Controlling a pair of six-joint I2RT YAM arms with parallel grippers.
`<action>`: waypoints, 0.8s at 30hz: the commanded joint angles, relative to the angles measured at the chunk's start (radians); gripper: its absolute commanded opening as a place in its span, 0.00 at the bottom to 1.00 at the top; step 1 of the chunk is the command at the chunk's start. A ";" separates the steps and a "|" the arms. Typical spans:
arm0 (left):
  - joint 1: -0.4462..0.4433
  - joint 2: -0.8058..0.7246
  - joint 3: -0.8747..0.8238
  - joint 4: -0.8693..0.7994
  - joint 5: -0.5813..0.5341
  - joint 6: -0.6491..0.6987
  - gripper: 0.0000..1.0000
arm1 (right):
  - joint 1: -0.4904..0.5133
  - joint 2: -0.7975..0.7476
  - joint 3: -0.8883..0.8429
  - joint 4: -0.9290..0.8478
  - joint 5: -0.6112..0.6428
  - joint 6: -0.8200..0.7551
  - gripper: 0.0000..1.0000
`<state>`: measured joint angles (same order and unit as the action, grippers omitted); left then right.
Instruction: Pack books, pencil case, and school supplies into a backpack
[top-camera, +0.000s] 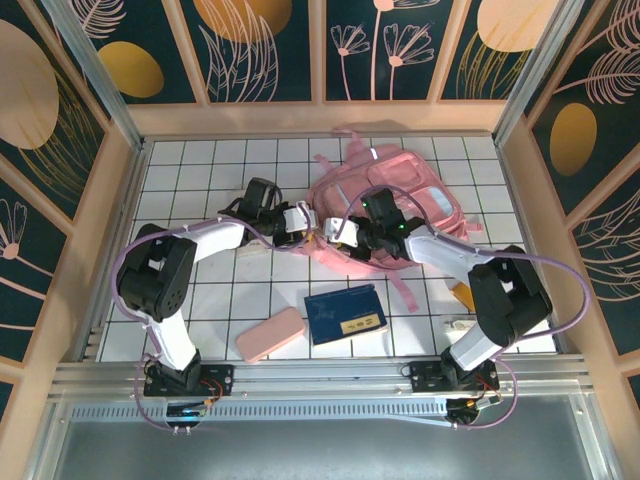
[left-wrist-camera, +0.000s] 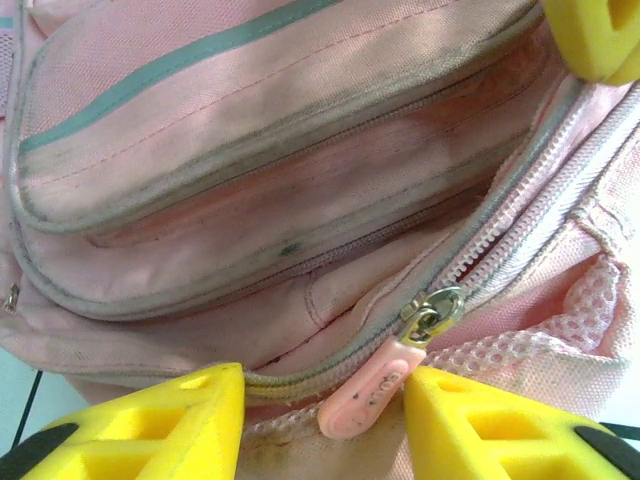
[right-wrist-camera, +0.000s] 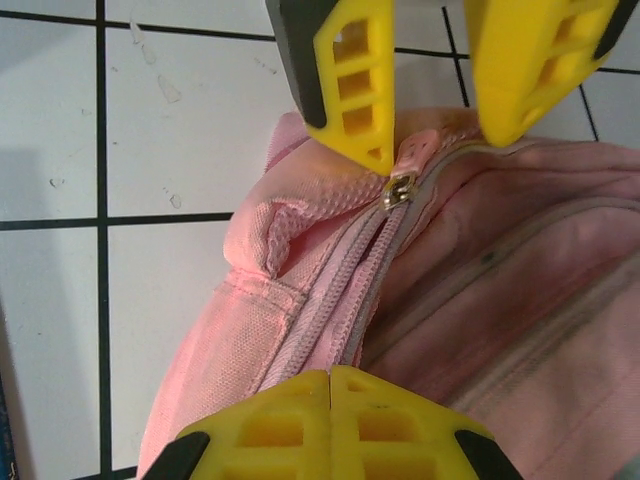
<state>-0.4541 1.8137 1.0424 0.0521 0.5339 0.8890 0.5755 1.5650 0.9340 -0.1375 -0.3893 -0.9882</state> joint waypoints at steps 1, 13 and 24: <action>-0.013 0.031 0.033 0.008 0.003 0.047 0.41 | -0.014 -0.044 0.001 0.037 0.000 0.001 0.00; -0.042 0.068 0.042 0.006 -0.022 0.052 0.11 | -0.023 -0.078 -0.014 0.047 -0.031 0.037 0.00; -0.043 -0.042 -0.006 -0.039 -0.018 0.102 0.00 | -0.053 -0.131 -0.114 0.090 -0.025 0.177 0.45</action>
<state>-0.4942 1.8286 1.0576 0.0322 0.4862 0.9520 0.5533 1.4784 0.8513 -0.0837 -0.4023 -0.8890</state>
